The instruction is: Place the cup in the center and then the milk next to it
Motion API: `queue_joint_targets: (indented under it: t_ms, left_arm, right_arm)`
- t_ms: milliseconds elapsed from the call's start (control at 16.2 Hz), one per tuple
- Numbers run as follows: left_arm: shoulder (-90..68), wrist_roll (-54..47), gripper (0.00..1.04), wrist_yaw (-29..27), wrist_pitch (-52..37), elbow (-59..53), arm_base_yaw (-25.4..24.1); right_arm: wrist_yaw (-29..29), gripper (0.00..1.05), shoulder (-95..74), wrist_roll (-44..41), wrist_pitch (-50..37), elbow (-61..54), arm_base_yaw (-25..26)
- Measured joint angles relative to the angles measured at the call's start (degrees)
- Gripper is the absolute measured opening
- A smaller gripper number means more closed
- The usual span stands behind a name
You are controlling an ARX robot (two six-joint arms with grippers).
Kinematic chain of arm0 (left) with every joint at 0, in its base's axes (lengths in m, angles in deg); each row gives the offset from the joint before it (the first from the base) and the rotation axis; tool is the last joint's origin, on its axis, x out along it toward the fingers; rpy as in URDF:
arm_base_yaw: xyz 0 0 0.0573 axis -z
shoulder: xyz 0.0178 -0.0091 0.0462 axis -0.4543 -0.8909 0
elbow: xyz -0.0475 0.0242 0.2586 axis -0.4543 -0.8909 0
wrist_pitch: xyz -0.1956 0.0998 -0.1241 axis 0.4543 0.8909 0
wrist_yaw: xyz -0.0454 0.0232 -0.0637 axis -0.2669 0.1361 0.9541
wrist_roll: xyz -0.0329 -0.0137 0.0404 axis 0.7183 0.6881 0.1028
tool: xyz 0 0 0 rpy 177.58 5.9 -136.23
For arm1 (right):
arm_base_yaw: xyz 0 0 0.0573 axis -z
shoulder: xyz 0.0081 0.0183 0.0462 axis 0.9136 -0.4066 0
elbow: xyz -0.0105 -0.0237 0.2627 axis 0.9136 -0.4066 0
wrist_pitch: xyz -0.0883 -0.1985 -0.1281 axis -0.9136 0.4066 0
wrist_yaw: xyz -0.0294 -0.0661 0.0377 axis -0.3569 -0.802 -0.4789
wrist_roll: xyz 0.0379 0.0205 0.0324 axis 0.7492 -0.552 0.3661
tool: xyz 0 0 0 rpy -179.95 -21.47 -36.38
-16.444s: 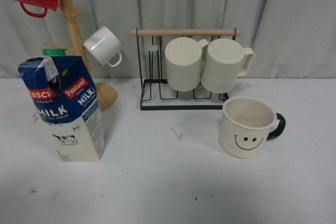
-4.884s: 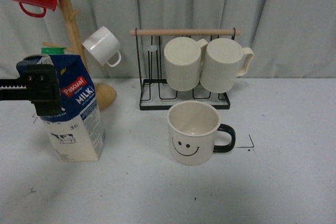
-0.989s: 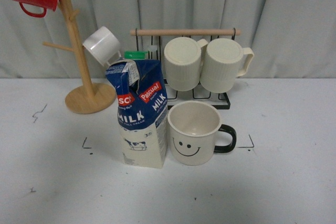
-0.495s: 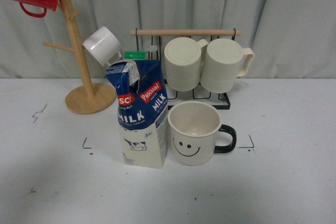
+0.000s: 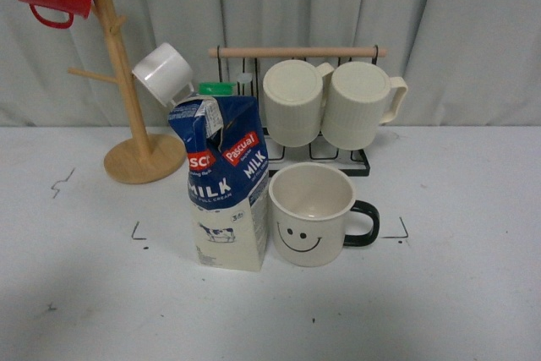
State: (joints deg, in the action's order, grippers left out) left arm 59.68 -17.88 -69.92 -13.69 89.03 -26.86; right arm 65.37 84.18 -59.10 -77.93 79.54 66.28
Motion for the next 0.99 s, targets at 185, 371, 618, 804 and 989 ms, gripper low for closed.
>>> queue_joint_targets:
  t_ms: [185,371,618,804,989]
  left_arm:
    - [2.84,0.0,0.02,0.0,1.92,-0.81,0.0]
    - [5.31,0.0,0.02,-0.02,2.38,-2.51,0.0]
    - [8.66,0.0,0.02,0.0,5.4,-2.51,0.0]
    - [18.53,0.0,0.02,-0.02,14.75,-2.45,-0.02]
    - [18.45,0.0,0.38,-0.02,15.63,-2.47,0.0]
  right_arm:
    - [0.0,0.98,0.0,0.0,0.0,0.0,0.0]
    - [0.0,0.98,0.0,0.0,0.0,0.0,0.0]
    - [0.0,0.98,0.0,0.0,0.0,0.0,0.0]
    - [0.0,0.98,0.0,0.0,0.02,0.0,0.0]
    - [0.0,0.98,0.04,0.02,-0.02,0.0,0.0]
